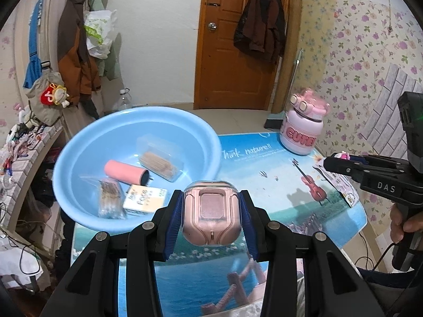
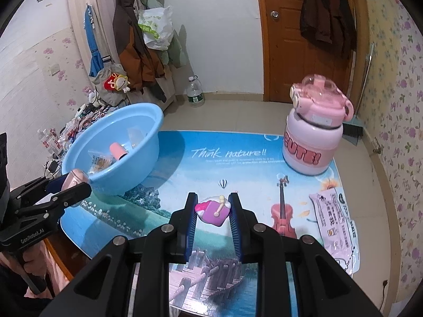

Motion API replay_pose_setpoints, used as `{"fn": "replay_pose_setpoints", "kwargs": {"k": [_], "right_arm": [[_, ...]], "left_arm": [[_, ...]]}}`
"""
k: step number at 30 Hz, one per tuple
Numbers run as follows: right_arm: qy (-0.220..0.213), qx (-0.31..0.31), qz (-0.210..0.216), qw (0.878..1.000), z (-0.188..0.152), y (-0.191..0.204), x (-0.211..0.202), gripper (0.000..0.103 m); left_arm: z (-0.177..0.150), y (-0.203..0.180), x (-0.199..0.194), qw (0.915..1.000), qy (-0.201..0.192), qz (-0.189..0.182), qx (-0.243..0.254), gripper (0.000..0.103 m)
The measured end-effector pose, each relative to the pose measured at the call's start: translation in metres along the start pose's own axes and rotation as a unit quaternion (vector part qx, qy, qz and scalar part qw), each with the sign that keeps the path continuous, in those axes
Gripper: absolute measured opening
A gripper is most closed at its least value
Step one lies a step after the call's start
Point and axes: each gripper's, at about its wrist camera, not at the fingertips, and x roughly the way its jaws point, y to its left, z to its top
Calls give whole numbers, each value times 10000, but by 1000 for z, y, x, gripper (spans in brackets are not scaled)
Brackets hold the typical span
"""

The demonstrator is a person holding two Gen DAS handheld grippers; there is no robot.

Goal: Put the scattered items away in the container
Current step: 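Carry the pink case over the blue basin with the left gripper while the right carries the figurine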

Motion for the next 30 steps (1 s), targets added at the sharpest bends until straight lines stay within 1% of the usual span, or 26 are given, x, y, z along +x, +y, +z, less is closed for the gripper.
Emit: {"fn": "replay_pose_setpoints", "kwargs": {"k": [5,8,16,22,30], "right_arm": [[-85,-164,11,9998,11,8,-4,25],[-134,-194,119,9997,19,14,-6,25],[-226,-552,362,9976,41,42,-5,25],[-295,-921,595,9935,60,71,-3,25],[-427,-1283,879,9869,83,117,3,25]], "left_arm": [[9,12,-7,9997,-142,202,-36,40],[15,23,-13,9991,-246,341,-89,40],[30,51,-27,9963,-431,718,-208,40],[40,66,-38,9944,-577,860,-225,40],[44,82,-36,9929,-598,970,-347,40]]}}
